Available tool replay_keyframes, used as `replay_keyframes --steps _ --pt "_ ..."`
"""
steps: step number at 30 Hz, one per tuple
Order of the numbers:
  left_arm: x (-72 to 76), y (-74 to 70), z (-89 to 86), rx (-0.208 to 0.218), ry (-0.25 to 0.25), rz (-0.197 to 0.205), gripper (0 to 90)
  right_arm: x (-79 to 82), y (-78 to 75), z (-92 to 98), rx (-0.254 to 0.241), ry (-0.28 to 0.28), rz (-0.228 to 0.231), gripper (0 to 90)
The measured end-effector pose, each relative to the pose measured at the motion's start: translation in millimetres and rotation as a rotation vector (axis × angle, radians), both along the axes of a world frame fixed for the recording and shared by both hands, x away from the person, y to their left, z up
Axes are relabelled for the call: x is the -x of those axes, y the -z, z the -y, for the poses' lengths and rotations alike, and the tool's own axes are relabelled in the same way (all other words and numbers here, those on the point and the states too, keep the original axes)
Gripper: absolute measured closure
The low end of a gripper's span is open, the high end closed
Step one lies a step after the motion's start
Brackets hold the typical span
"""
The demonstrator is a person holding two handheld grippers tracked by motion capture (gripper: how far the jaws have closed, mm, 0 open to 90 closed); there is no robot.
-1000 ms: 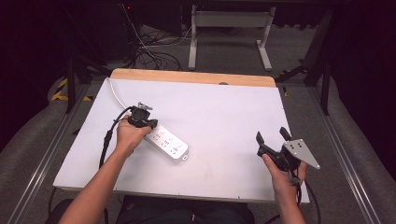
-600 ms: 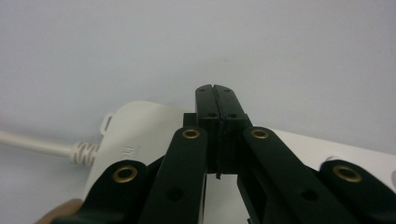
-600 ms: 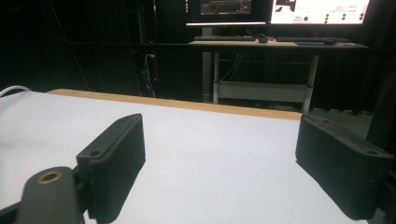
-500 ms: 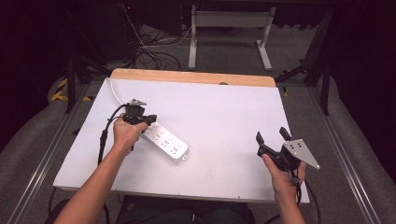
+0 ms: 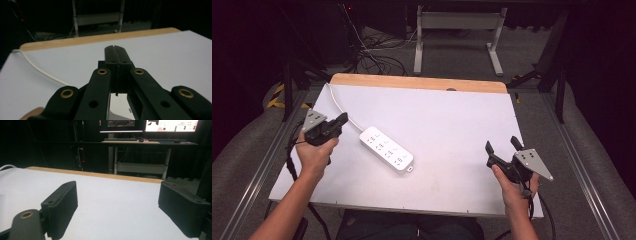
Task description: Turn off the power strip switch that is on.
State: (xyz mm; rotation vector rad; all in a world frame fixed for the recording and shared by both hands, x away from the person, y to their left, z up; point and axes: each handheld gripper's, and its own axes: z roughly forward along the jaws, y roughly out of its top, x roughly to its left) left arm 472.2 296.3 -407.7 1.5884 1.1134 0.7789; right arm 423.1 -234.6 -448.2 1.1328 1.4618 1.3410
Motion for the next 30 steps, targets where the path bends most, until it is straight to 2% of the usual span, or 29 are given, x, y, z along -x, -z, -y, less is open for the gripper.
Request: replay_keyframes --steps 2,3,4,8,10,18,20,23,26,28,30 --pt "11.8 0.1 -9.4 0.030 -0.040 0.042 90.0 0.1 -0.2 0.5 -0.003 -0.002 0.000 16.4" --pt "21.8 0.4 -15.9 0.059 -0.086 0.076 90.0 0.1 -0.5 0.7 -0.003 0.000 0.002 16.4" --pt "21.8 0.4 -15.9 0.059 -0.086 0.076 90.0 0.0 -0.9 0.8 -0.004 -0.001 0.004 16.4" --pt "29.2 0.9 -21.0 0.058 -0.134 0.120 90.0 -0.5 -1.7 -0.5 -0.005 -0.005 0.008 16.4" --pt "28.8 1.5 -21.5 0.037 -0.148 0.133 90.0 -0.8 -1.7 -1.3 -0.002 -0.008 0.008 16.4" --pt "23.6 6.1 -24.9 0.001 -0.165 0.121 90.0 -1.3 -1.2 -0.5 -0.003 -0.012 0.006 16.5" --pt "23.3 6.2 -25.2 -0.003 -0.163 0.115 86.9 -1.0 -1.4 -0.4 -0.005 -0.011 0.008 16.4" --pt "23.5 5.4 -24.7 0.009 -0.157 0.117 67.7 -1.0 -1.6 -1.0 0.000 -0.014 0.008 16.4" --pt "22.7 4.3 -23.6 0.003 -0.121 0.119 38.9 -1.5 -1.4 -1.4 0.002 -0.017 0.009 16.4" --pt "22.2 4.1 -23.5 -0.012 -0.092 0.107 29.6 -1.5 -1.5 -1.4 0.003 -0.016 0.010 16.4" --pt "21.6 4.6 -22.6 -0.016 -0.093 0.101 27.6 -1.5 -1.4 -1.3 0.001 -0.016 0.010 16.4"
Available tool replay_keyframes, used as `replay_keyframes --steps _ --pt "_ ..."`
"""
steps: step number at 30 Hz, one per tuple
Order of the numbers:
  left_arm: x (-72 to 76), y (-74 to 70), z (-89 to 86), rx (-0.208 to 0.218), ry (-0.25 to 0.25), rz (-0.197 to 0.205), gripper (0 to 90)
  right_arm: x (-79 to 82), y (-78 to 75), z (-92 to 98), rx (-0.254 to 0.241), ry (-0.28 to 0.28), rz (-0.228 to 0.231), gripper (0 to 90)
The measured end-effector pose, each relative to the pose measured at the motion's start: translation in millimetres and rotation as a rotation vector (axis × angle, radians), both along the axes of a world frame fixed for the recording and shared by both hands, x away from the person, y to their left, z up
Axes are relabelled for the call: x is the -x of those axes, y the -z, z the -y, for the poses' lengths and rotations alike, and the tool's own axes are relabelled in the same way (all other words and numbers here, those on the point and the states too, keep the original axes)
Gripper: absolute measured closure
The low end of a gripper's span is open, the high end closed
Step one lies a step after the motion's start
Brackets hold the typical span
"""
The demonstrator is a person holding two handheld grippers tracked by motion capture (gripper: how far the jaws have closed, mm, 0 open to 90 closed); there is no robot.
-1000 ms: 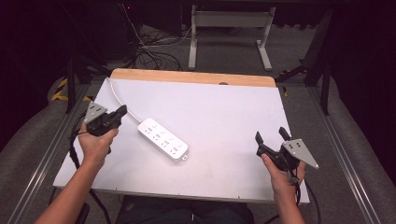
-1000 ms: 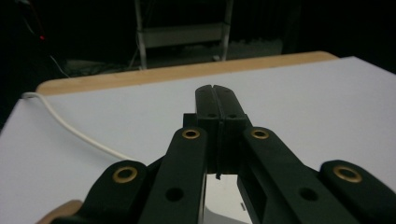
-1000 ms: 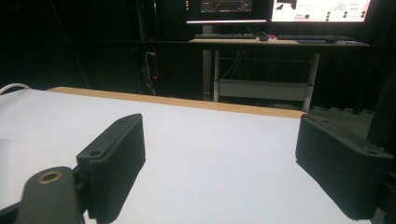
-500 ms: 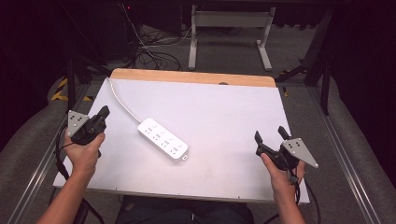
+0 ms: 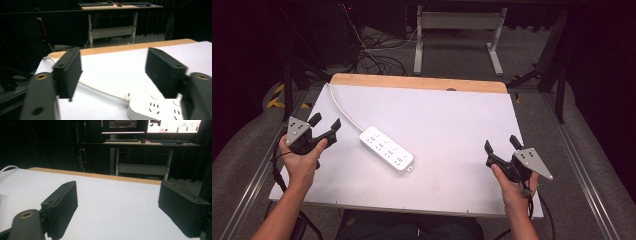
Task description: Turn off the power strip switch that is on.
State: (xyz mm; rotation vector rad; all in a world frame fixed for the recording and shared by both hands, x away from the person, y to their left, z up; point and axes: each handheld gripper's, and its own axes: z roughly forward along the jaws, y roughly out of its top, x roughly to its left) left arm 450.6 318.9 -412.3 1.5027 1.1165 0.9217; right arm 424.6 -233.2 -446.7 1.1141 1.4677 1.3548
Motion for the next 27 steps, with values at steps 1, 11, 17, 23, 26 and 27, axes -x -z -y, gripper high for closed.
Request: replay_keyframes --steps 1,11,17,23,26,27 --pt "-0.2 0.2 -0.1 -0.003 0.000 -0.008 22.2 0.3 0.0 0.3 -0.002 0.004 -0.002 16.4" --pt "2.3 0.8 -2.9 0.005 0.040 -0.019 9.7 0.0 -0.1 -0.1 -0.001 -0.002 0.000 16.0" --pt "2.0 2.3 -4.6 0.005 0.040 -0.027 7.0 -0.1 0.2 -0.1 -0.004 -0.003 -0.002 15.8" --pt "1.9 3.9 -4.8 0.003 0.030 -0.032 2.8 0.3 -0.2 0.0 -0.003 -0.005 0.000 15.7" --pt "1.4 4.9 -4.6 0.001 0.033 -0.037 2.9 0.4 -0.1 0.0 -0.002 -0.005 0.000 15.7" --pt "1.1 5.4 -4.1 0.001 0.032 -0.035 3.2 0.6 -0.1 0.0 -0.002 -0.005 0.000 15.7"
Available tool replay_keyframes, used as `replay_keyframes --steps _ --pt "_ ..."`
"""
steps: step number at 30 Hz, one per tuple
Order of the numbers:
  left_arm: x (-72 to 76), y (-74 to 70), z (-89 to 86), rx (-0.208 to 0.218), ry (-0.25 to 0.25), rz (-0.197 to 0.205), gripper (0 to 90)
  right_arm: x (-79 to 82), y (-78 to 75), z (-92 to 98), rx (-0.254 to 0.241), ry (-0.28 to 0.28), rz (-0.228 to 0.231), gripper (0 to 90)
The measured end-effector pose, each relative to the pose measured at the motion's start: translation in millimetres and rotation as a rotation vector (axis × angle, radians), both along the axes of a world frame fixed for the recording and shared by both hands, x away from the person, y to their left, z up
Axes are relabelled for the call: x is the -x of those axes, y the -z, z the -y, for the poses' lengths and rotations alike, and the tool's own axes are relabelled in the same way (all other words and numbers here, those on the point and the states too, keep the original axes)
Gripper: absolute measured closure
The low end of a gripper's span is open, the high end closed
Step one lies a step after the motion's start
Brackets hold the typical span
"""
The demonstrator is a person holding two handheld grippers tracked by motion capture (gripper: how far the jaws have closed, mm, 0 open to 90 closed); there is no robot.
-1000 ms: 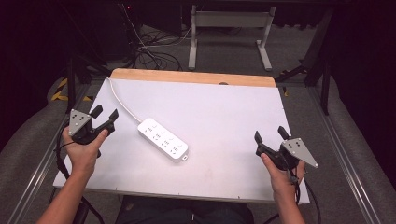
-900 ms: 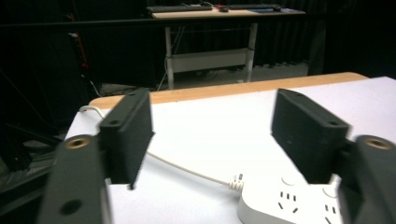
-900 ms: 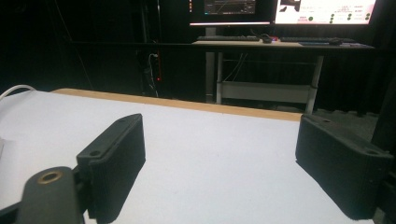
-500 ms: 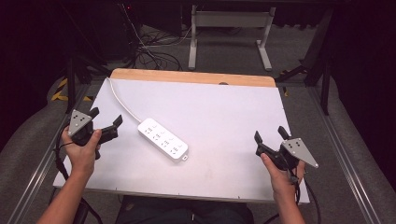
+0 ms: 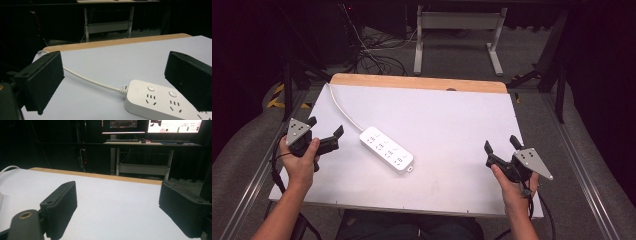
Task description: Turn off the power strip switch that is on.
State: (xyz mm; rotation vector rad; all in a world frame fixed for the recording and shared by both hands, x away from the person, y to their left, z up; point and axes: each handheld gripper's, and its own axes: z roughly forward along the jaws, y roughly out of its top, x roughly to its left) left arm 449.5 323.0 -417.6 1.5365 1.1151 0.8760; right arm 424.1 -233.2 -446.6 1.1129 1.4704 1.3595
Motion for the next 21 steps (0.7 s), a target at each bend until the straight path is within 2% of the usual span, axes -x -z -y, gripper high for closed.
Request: replay_keyframes --steps 10,21 --pt "-1.5 1.9 1.9 -0.005 0.019 -0.006 2.9 1.5 -0.3 -0.2 0.006 0.003 -0.001 15.6" --pt "-1.6 3.3 1.5 0.001 0.011 -0.015 2.6 0.8 0.3 -1.3 0.007 0.000 -0.006 15.6"
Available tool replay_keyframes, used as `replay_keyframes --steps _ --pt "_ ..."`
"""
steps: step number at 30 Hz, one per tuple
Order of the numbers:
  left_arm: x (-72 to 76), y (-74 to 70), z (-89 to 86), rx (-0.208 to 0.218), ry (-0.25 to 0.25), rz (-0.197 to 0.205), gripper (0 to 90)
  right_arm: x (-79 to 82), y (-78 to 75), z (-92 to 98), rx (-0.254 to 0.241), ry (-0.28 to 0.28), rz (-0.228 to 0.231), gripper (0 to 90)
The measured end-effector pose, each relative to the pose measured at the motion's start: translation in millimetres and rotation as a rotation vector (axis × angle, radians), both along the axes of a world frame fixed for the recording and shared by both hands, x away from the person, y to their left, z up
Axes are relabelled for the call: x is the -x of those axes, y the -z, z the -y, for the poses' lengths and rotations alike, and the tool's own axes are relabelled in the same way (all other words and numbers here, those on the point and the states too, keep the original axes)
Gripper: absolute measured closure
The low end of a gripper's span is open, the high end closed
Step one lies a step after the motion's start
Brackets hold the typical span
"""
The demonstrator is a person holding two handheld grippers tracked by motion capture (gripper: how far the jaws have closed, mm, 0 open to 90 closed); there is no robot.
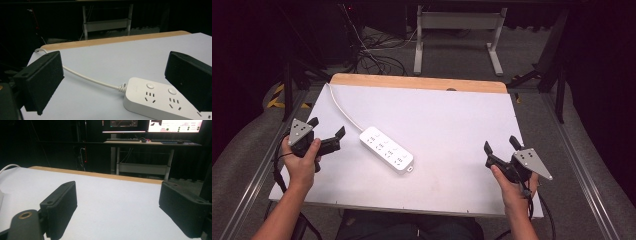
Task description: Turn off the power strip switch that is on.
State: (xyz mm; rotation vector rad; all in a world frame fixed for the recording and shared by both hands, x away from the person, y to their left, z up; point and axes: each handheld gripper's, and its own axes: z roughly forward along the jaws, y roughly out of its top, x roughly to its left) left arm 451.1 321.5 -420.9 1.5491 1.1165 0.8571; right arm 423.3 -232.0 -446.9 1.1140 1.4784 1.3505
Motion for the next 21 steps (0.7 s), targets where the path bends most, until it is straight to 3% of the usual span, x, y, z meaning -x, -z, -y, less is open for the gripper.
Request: replay_keyframes --steps 21 --pt "1.5 0.7 -2.6 0.004 -0.001 -0.010 2.4 -2.0 -0.2 -2.5 0.004 -0.009 -0.001 15.6"
